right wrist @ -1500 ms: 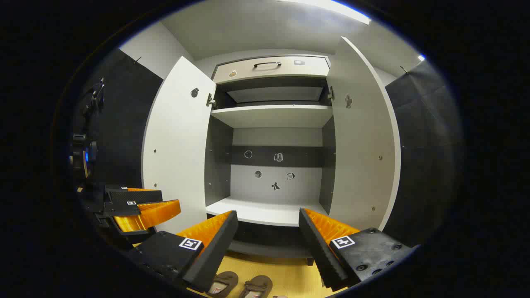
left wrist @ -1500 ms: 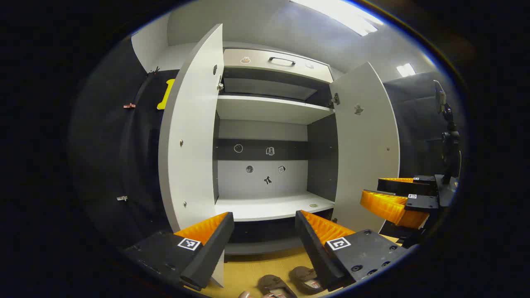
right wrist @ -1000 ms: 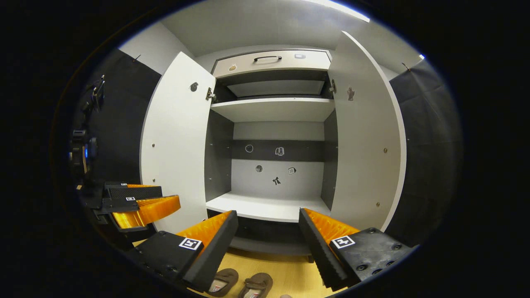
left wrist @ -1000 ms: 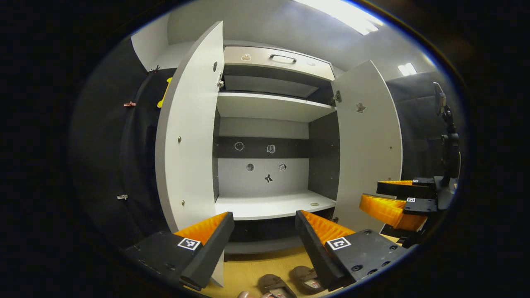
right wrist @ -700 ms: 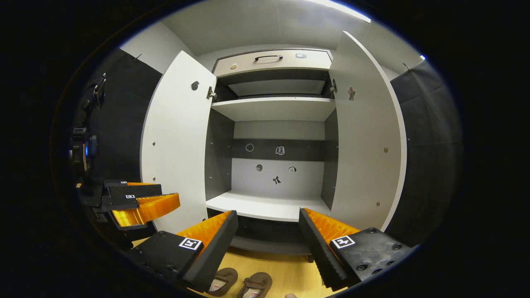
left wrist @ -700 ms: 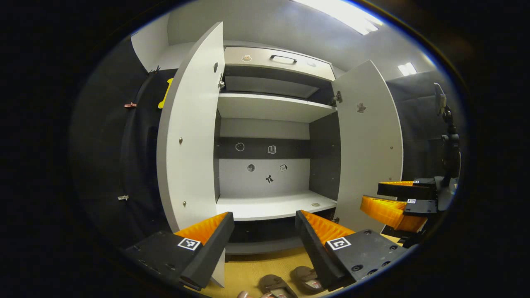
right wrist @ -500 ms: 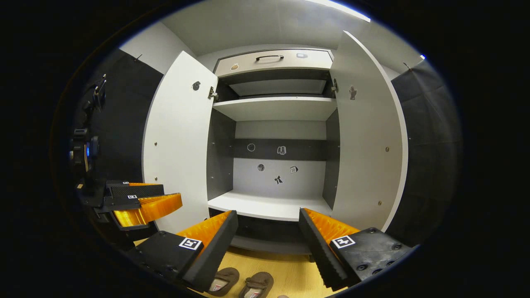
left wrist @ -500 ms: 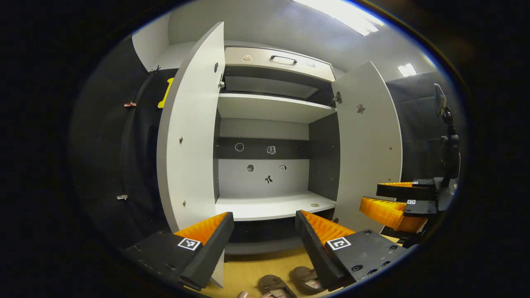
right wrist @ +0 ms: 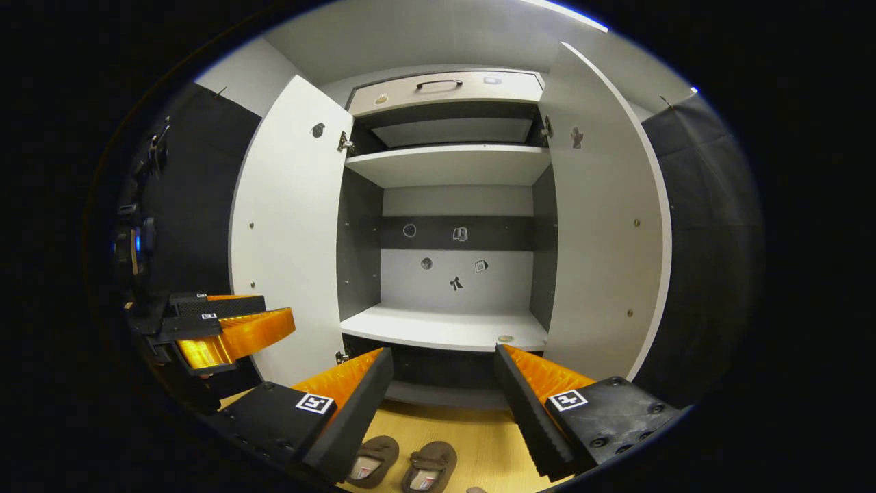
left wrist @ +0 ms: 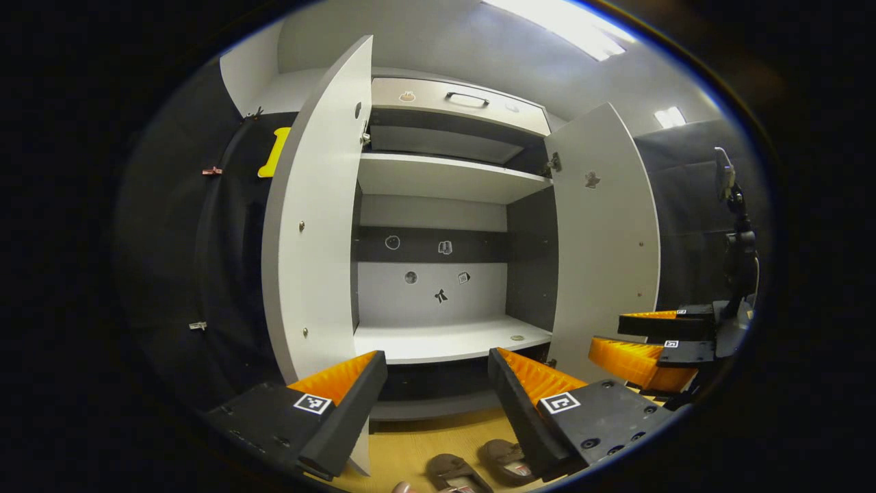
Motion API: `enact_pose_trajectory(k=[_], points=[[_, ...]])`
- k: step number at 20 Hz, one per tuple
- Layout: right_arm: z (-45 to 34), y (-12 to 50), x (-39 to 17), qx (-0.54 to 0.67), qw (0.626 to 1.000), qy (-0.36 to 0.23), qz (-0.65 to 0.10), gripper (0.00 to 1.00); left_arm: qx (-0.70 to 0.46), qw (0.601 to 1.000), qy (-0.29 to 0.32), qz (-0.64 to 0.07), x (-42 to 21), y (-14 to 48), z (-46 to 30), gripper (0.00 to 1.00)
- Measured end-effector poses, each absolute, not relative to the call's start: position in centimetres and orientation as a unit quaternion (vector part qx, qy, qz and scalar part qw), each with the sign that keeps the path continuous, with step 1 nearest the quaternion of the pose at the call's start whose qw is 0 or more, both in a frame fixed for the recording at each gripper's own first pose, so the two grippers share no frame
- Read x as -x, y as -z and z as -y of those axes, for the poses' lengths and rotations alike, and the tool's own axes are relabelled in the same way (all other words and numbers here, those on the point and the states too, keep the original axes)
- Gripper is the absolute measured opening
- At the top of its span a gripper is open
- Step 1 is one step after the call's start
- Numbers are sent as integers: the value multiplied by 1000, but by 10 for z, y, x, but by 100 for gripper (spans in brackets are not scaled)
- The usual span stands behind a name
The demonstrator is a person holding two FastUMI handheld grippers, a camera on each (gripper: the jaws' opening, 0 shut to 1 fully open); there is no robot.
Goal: Grab one shoe with the right hand and put it into the shoe cabinet, grab the other shoe with the left hand and put it into the shoe cabinet; then close the right door with the right hand and the left door with the left hand.
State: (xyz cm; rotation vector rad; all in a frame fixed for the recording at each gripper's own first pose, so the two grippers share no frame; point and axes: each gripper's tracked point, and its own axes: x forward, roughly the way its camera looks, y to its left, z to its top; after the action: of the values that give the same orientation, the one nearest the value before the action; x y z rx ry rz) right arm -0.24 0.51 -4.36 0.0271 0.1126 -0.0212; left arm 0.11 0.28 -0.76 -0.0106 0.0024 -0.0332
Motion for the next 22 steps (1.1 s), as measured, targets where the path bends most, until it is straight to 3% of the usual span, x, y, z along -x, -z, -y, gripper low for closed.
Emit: enact_pose_trajectory(k=[13, 22], points=[[-47, 204, 27, -69, 972, -12, -222, 99, 19, 998, 41, -42, -7, 59, -3, 95], [-68, 317, 33, -95, 945, -26, -312, 84, 48, 996, 28, -65, -11, 96, -14, 95]])
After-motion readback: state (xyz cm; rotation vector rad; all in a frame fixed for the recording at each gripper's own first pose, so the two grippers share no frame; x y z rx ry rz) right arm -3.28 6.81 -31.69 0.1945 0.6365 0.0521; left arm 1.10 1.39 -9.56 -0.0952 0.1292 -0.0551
